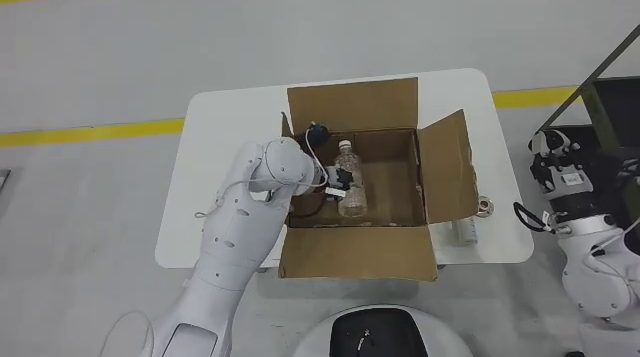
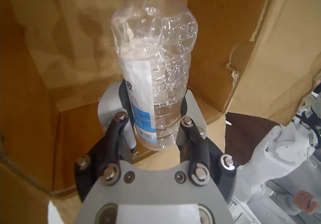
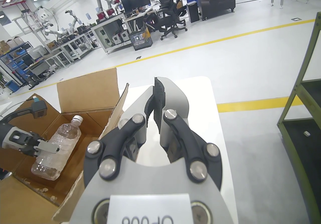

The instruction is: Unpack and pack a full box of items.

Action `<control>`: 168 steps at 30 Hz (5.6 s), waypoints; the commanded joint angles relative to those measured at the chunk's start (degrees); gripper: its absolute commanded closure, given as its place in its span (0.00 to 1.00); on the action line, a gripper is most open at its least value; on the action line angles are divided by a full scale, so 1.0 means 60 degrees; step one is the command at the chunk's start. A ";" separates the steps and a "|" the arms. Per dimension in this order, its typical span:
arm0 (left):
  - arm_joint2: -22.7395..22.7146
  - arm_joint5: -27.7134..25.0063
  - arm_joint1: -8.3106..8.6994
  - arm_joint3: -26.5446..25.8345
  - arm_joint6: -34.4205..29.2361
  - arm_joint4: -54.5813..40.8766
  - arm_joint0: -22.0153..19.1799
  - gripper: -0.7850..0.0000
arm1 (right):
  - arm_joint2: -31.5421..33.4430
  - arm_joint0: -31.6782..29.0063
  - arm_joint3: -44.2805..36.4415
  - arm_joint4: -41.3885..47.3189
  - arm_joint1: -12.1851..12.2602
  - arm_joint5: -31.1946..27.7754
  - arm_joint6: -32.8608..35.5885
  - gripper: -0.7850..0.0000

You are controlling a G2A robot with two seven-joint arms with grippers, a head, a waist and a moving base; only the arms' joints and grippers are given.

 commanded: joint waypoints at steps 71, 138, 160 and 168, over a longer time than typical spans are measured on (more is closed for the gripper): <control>0.7871 0.2929 0.0316 0.2850 0.2927 -0.5572 -0.4037 0.00 | -0.0110 0.0068 -0.0026 0.0169 0.0197 0.0086 -0.0139 1.00; -0.1605 0.5270 0.7495 -0.8020 0.6629 -0.5033 0.2513 0.00 | -0.0592 -0.0061 -0.0502 -0.0086 0.0282 -0.0014 -0.0228 1.00; 0.2365 0.2402 0.6765 -0.8580 0.4844 0.0819 0.0830 0.00 | -0.0592 -0.0061 -0.0502 -0.0086 0.0282 -0.0014 -0.0228 1.00; 0.3521 0.3035 0.6018 -0.7282 0.4063 0.1766 -0.0046 0.00 | -0.0592 -0.0061 -0.0502 -0.0086 0.0282 -0.0014 -0.0228 1.00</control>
